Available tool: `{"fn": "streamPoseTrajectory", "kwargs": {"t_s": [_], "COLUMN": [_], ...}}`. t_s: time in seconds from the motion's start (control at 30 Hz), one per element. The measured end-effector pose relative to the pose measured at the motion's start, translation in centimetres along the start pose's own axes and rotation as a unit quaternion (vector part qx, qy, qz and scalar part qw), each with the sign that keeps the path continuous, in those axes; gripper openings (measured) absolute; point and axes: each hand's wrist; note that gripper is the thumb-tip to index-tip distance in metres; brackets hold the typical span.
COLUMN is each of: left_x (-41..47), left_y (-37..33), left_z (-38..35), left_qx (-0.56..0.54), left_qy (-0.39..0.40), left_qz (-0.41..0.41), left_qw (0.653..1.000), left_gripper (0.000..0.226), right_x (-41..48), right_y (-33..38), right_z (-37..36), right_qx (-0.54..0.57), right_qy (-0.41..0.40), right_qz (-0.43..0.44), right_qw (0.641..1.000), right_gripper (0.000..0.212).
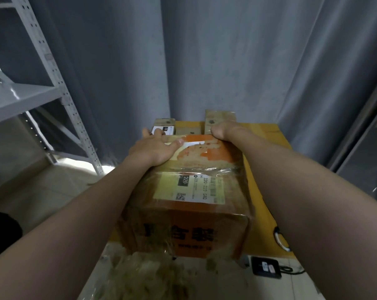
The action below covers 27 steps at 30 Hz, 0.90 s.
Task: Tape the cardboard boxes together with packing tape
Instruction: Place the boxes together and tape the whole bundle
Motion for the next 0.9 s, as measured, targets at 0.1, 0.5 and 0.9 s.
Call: {"fn": "streamPoseTrajectory", "kwargs": {"t_s": [0.1,0.5,0.9], "left_x": [-0.4,-5.5,-13.4], "left_y": [-0.2,-2.6,-1.9], "left_z": [0.2,6.3,8.1], "left_qx": [-0.034,-0.241,-0.452], "left_qy": [-0.001,-0.16,-0.248], "left_qz": [0.025,0.076,0.035], "left_qw": [0.999,0.954,0.856], "left_gripper": [0.106,0.054,0.028], "right_x": [-1.1,-12.9,-23.1], "right_y": [-0.9,0.1,-0.5], "right_z": [0.2,5.4,7.4], "right_qx": [0.04,0.096,0.029], "right_qy": [-0.082,-0.191,-0.235], "right_qz": [0.0,0.046,0.049], "right_qw": [0.996,0.976,0.97], "right_gripper": [0.052,0.042,0.078]}}
Point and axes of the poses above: each hand's wrist, its own x-axis towards the middle knuckle, its own z-axis out of the back of the hand, y = z × x, and after that the axes turned 1 degree about x, right-handed
